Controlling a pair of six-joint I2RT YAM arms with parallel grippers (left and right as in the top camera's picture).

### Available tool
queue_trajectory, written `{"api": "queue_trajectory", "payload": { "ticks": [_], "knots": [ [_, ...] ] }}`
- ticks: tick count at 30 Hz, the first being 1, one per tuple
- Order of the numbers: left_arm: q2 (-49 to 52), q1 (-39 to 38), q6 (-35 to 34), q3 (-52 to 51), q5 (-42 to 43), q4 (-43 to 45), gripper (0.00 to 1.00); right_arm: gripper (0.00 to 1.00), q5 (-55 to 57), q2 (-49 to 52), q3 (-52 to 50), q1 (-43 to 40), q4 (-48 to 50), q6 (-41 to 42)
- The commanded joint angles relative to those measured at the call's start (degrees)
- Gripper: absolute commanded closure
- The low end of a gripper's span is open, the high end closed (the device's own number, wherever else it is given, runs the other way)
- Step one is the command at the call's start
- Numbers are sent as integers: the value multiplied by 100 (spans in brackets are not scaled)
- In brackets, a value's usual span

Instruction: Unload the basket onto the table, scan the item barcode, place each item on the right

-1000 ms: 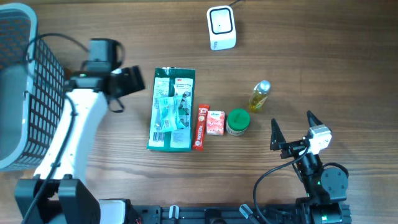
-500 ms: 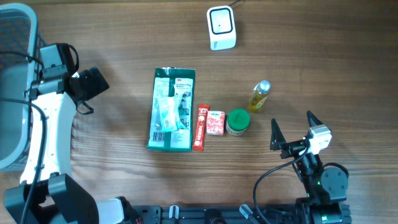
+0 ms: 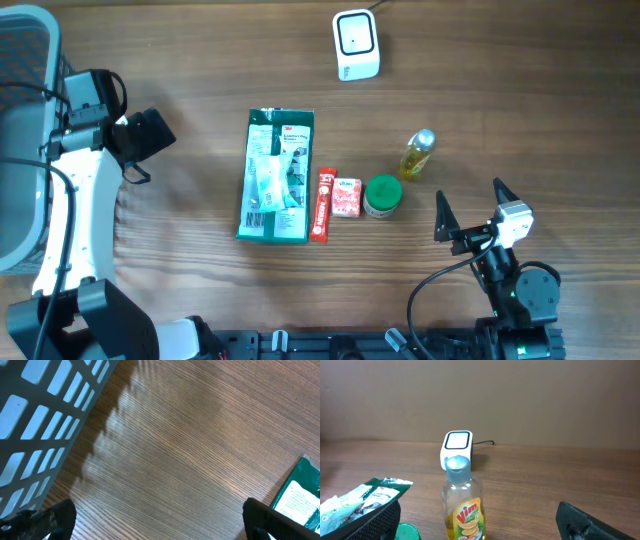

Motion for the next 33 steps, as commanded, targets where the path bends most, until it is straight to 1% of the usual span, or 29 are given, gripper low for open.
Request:
{"api": "queue_trajectory", "payload": {
  "ticks": [1,3,8,11,13,18,19,21,22,25,26,28,29,32,33],
  "knots": [
    [-42,26,74,52,-15,-4,0,0,-74,-22,-7,-26,24,17],
    [-42,26,72,52,-15,-4,0,0,-114,-22,-7,-26,31,57],
    [-42,26,74,52,-15,-4,0,0,-229,-22,-4,-26,35,1853],
    [-42,26,74,52,-15,-4,0,0,-610,-22,57,-26,-37,1974],
    [-42,26,74,52,-15,-4,0,0,-697,-22,267,-26,-293,2065],
    [-42,26,74,52,-15,-4,0,0,-365,229,1753,-26,-1231,2079],
    [-42,26,72,52,-15,-4,0,0,-225,498,2361,-26,-1635,2039],
    [-42,26,74,52,-15,-4,0,0,-199,1176,3495,-26,-2422,1672],
    [-42,26,72,52,-15,-4,0,0,-195,1655,4203,-26,-3029,1613],
    [-42,26,74,52,-15,-4,0,0,-192,2844,5685,-26,-4516,1550],
    [-42,26,74,52,-15,-4,0,0,-175,3318,6188,-26,-5040,1377],
    [-42,26,74,52,-15,-4,0,0,-177,4105,6887,-26,-5643,1123],
    [-42,26,74,52,-15,-4,0,0,-254,4450,7123,-26,-5842,1187],
    [-42,26,74,52,-15,-4,0,0,-881,4937,7211,-26,-6070,1185],
    [-42,26,74,52,-15,-4,0,13,-892,5125,7211,-26,-6146,1207]
  ]
}}
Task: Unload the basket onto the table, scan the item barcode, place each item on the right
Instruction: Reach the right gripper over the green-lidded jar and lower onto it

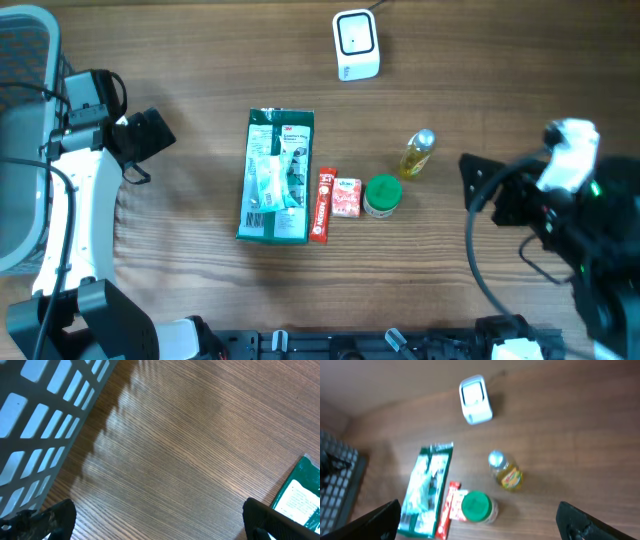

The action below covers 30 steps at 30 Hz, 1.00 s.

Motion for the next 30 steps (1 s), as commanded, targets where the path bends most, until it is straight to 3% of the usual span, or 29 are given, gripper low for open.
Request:
{"api": "queue_trajectory", "payload": {
  "ticks": [1,9,16,22,30],
  "knots": [
    [-42,26,74,52,-13,13,0,18,-378,463,129,-17,-214,-68],
    [-42,26,74,52,-13,13,0,27,-2,1598,107,299,-1237,59],
    [-42,26,74,52,-13,13,0,27,824,2253,70,1394,-1226,1589],
    [-42,26,74,52,-13,13,0,20,1738,3069,70,2691,-905,2299],
    [-42,26,74,52,-13,13,0,13,1729,4538,70,3128,-507,2302]
  ]
}}
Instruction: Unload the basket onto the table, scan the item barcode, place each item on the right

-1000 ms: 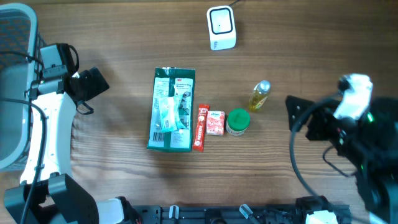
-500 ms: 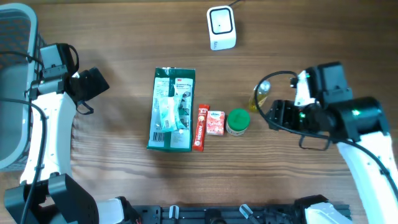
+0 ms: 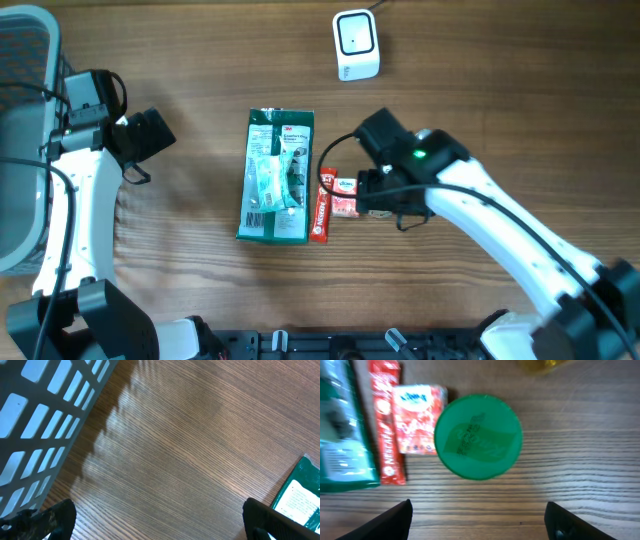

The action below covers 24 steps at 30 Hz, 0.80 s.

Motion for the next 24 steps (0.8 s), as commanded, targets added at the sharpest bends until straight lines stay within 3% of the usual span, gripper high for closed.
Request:
{"api": "queue_trajectory", "payload": {
  "ticks": [1,10,24],
  "knots": [
    [-42,26,74,52,-13,15,0,13,162,463,46,35,15,120],
    [-42,26,74,52,-13,15,0,0,275,584,46,35,455,103],
    [-42,26,72,52,-13,15,0,0,643,601,-313,-111,970,315]
  ]
}}
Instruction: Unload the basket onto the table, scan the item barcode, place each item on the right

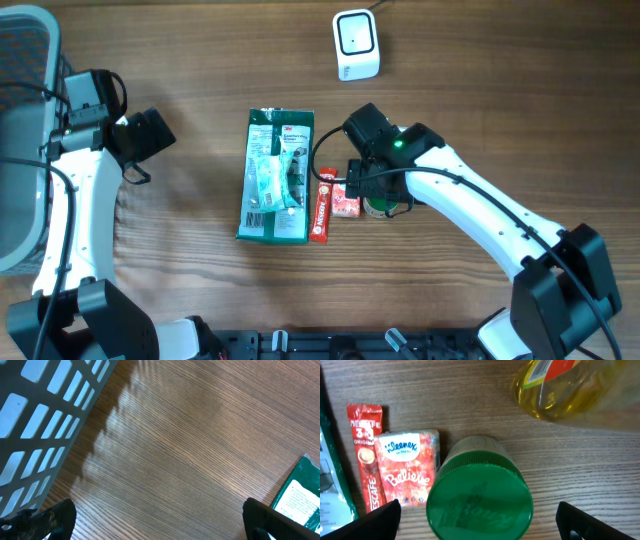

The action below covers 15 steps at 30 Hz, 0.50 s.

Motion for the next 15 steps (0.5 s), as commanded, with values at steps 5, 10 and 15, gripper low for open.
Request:
{"api": "queue_trajectory", "payload": {
  "ticks": [5,10,15],
  "knots": [
    [-42,26,74,52,-13,15,0,1,-293,59,-785,-17,975,94],
    [-42,26,74,52,-13,15,0,2,-313,59,-975,-17,1117,81],
    [-42,26,74,52,-13,15,0,1,-356,59,-975,-17,1110,79]
  ]
}}
